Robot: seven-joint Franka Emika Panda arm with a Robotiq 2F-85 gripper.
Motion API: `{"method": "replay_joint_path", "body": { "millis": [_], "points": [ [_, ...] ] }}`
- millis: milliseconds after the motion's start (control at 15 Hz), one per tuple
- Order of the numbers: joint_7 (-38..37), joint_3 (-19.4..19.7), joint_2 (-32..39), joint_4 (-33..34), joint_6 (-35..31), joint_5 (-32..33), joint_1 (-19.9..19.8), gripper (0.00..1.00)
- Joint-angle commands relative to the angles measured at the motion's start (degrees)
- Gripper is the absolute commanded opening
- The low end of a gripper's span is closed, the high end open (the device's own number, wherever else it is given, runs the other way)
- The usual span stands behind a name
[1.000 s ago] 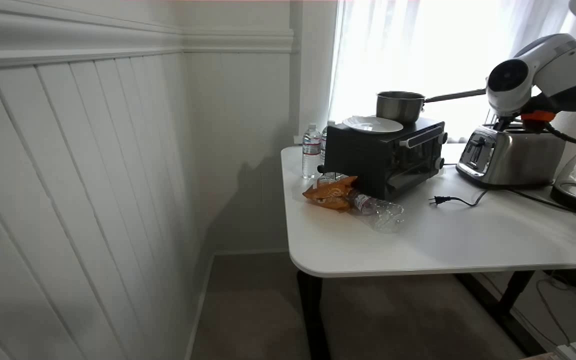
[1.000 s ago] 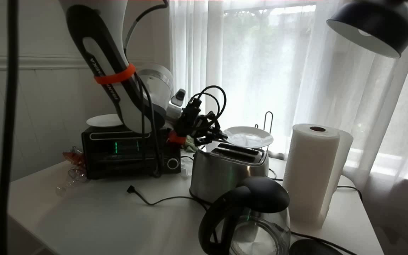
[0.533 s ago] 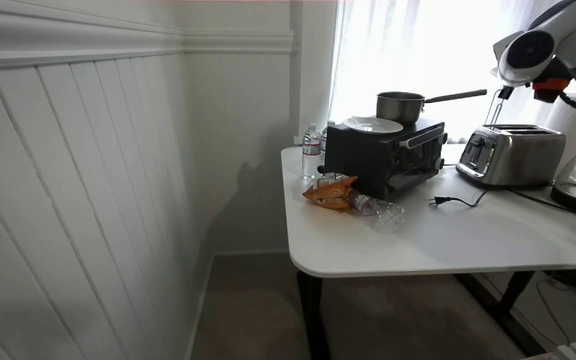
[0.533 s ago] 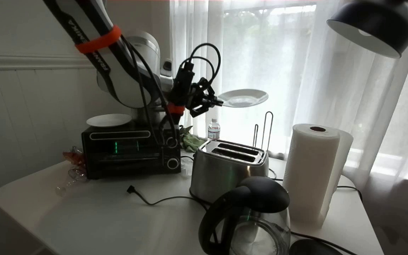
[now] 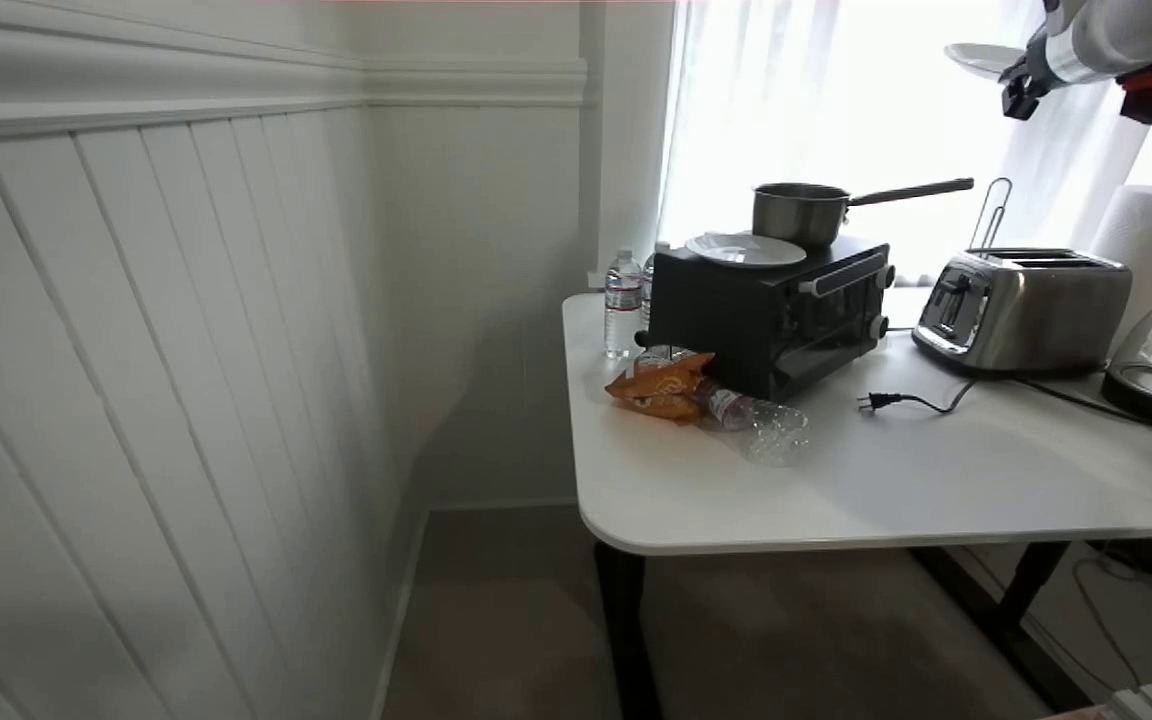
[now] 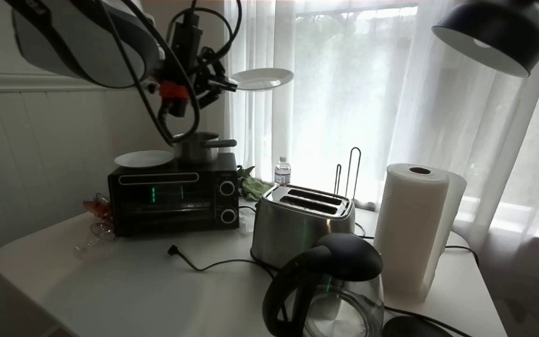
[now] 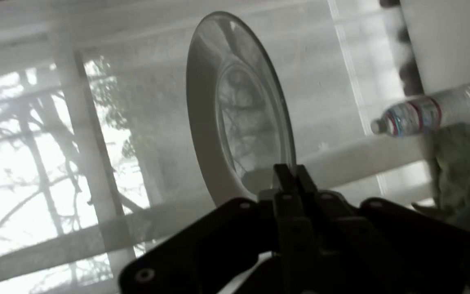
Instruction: Put the white plate on the oven
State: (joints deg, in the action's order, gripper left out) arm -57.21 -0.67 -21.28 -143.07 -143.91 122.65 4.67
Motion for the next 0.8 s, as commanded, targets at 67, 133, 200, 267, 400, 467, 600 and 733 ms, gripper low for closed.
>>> {"method": "replay_joint_path", "body": {
  "millis": [67, 133, 200, 267, 400, 467, 600, 733],
  "points": [
    [5.0, 0.7, -12.2, -7.2, -12.4, -1.7, 7.4, 0.02],
    [5.7, 0.9, -13.2, -7.6, -15.1, -1.6, 9.1, 0.02],
    [5.4, -1.0, -13.8, -7.8, -18.5, -1.1, 8.5, 0.02],
    [6.3, -1.4, -14.2, -8.1, -21.3, -1.6, 9.8, 0.02],
    [7.8, -2.7, -13.7, -8.1, -27.1, -2.2, 11.2, 0.02],
    [5.3, -1.7, -12.1, -7.1, -23.6, -0.6, 10.3, 0.02],
    [5.3, -2.1, -11.9, -7.2, -24.2, -0.6, 10.7, 0.04],
    [5.3, -1.6, -11.6, -7.1, -24.1, -0.6, 10.5, 0.04]
  ]
}}
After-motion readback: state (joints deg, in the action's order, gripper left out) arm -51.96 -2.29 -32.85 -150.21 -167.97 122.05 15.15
